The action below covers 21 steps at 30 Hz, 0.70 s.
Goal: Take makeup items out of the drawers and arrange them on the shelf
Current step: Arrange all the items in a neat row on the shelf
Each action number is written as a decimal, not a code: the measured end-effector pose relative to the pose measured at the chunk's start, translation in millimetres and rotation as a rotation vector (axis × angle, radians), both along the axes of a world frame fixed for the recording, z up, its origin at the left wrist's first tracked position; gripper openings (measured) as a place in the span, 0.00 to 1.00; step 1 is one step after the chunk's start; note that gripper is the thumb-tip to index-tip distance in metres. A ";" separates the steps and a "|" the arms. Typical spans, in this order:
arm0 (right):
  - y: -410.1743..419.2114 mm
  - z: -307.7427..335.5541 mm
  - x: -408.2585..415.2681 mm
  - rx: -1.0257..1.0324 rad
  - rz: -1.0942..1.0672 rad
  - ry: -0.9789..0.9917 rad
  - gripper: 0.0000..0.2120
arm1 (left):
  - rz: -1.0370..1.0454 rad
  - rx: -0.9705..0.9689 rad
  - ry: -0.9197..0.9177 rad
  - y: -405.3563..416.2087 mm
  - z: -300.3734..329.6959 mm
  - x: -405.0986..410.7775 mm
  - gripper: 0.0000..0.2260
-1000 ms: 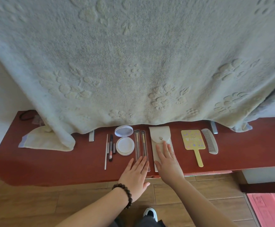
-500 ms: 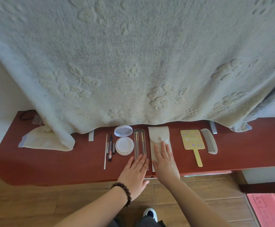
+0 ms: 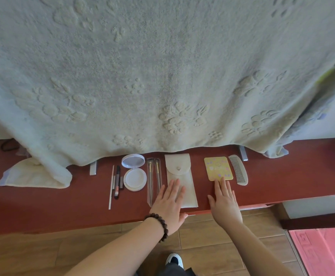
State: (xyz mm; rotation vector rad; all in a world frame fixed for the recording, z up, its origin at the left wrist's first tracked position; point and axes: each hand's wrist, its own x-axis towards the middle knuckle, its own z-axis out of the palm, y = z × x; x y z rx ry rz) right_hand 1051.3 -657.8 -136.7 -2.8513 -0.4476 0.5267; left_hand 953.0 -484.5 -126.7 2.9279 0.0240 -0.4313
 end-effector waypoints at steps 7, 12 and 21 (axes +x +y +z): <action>17.5 -4.4 -8.6 0.030 0.065 0.005 0.28 | 0.077 -0.024 0.041 -13.8 -3.4 4.6 0.36; 15.6 -5.4 -10.6 0.058 0.118 0.000 0.28 | 0.125 -0.019 0.059 -21.9 -1.7 8.5 0.37; 6.4 -4.9 -8.4 0.111 0.211 -0.011 0.28 | 0.134 -0.003 0.081 -25.5 2.5 9.8 0.37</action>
